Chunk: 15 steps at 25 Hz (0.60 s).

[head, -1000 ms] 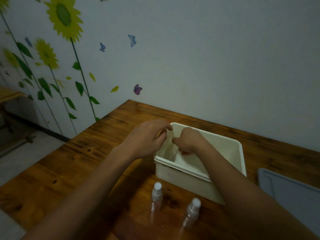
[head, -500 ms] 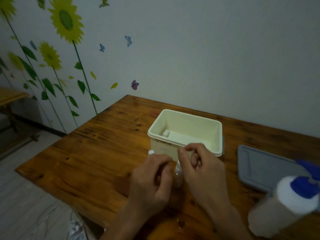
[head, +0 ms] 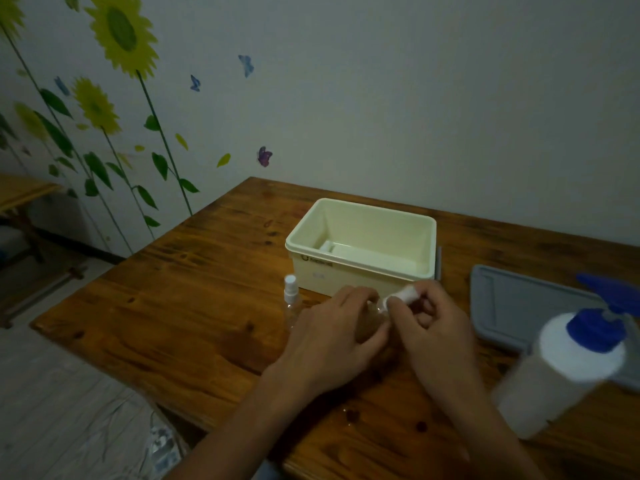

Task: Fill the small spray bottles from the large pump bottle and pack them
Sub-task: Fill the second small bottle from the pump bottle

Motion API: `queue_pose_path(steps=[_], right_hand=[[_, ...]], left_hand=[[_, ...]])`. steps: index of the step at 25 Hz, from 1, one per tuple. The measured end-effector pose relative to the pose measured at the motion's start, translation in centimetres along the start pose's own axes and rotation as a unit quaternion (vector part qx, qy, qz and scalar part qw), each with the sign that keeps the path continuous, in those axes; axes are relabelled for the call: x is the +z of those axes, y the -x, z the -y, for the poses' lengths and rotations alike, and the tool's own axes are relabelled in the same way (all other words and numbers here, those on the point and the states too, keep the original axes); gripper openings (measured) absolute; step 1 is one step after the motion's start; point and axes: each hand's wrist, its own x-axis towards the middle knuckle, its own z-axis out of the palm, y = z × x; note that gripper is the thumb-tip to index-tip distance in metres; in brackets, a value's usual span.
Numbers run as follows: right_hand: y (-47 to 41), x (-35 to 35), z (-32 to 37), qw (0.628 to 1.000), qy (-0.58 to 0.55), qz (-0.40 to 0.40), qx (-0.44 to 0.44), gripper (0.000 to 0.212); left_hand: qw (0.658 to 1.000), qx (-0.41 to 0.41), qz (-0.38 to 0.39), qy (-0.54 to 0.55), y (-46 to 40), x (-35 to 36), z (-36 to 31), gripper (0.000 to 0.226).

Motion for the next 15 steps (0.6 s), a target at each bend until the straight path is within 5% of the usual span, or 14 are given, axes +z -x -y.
queue_pose_path(steps=[5,7,15], right_hand=[[-0.3,-1.0,-1.0,0.997,-0.014,-0.011,0.075,0.027],[-0.5,-1.3,-1.1,0.993,-0.055,0.024,0.101,0.037],[-0.3,-2.4,-1.0,0.969,-0.190,0.100,0.122,0.019]], left_hand=[[0.993,0.108,0.000,0.040,-0.8,1.7,0.9,0.040],[0.990,0.091,-0.003,0.108,-0.6,2.3,1.4,0.040],[0.914,-0.082,0.073,0.391,-0.2,1.7,1.2,0.032]])
